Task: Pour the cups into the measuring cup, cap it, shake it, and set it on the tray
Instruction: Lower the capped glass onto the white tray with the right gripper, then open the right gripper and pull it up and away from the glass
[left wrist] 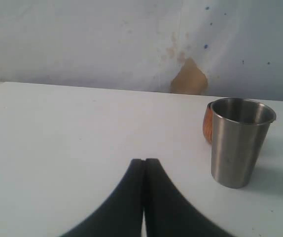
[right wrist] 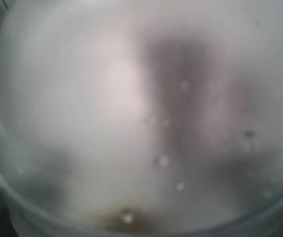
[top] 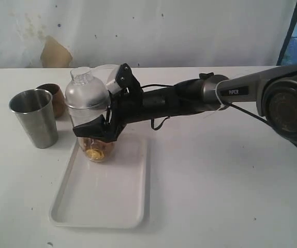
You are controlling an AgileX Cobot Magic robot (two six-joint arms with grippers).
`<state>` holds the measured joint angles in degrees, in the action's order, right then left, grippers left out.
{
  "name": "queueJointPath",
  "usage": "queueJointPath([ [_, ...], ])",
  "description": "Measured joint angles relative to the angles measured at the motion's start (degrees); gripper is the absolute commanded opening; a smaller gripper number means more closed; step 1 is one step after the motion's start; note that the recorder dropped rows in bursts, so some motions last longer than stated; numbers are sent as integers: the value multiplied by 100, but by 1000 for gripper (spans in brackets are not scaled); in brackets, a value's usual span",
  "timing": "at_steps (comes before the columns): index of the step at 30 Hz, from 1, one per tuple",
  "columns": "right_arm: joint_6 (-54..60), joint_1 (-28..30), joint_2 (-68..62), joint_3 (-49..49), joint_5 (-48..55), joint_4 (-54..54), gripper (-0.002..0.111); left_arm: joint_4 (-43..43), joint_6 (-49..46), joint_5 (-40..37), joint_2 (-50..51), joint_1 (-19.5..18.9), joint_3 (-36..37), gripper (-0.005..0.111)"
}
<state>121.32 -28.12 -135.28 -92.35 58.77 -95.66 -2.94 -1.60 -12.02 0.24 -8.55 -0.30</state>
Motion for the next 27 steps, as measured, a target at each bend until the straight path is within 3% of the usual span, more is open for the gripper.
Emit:
queueJointPath([
  [2,0,0,10,-9,0,107,63,0,0,0,0,0,0,0],
  [4,0,0,18,-11,12,158,73,0,0,0,0,0,0,0],
  [17,-142,0,23,-11,164,258,75,0,0,0,0,0,0,0],
  [20,-155,0,23,-11,153,282,82,0,0,0,0,0,0,0],
  [23,-155,0,23,-21,165,315,97,0,0,0,0,0,0,0],
  [27,-155,0,23,-21,165,385,101,0,0,0,0,0,0,0],
])
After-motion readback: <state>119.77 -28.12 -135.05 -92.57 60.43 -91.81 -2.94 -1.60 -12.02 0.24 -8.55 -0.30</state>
